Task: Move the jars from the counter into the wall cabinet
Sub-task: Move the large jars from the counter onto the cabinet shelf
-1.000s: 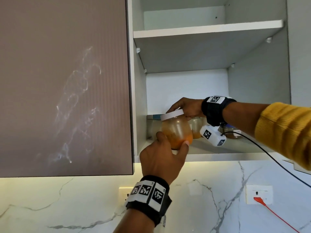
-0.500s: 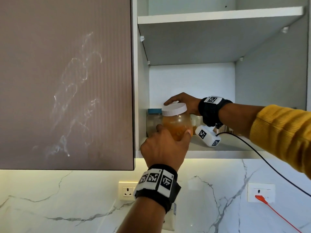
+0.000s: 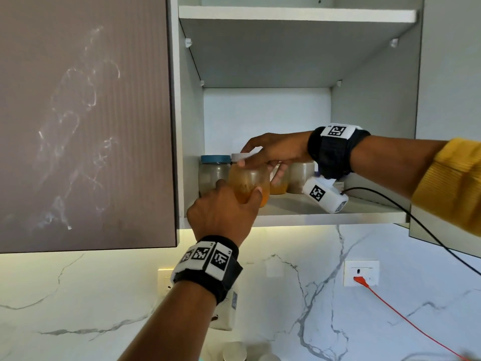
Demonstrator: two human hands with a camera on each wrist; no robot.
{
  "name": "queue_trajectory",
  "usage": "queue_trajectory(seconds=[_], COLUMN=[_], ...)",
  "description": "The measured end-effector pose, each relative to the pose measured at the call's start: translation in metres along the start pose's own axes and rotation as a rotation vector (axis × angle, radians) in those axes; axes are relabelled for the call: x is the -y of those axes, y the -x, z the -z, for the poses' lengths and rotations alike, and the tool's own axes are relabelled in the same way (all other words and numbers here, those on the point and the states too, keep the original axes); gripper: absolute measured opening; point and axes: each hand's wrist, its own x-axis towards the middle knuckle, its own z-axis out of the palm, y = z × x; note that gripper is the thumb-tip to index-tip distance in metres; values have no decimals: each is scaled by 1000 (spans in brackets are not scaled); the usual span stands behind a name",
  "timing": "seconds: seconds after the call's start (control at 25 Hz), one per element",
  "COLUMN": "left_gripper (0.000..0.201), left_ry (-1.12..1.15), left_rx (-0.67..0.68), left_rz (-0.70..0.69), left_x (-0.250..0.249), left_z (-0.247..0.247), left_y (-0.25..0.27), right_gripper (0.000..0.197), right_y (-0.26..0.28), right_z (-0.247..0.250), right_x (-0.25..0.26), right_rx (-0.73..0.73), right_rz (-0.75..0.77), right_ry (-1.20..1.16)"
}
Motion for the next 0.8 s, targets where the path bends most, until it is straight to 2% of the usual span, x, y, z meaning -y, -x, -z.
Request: queue_trajectory(seconds=[0.08, 0.24, 0.36, 0.6, 0.8], left_gripper=[60, 48, 57, 56, 54], left_ry=[-7, -76, -146, -239, -277], left_rx=[3, 35, 78, 90, 72], left_rz=[-16, -105, -136, -176, -192], left_x=[1, 5, 6, 6, 7], left_z=[1, 2, 3, 2, -2], left_y=[1, 11, 16, 16, 16], right_gripper=[68, 72, 66, 68, 63], right_y=[3, 5, 2, -19, -37], right_z=[0, 5, 9, 10, 5], right_x=[1, 9, 17, 33, 32], right_rx=[1, -51, -28, 18, 1], right_rz=[7, 22, -19, -131, -113], right_ry=[109, 372, 551, 747, 827])
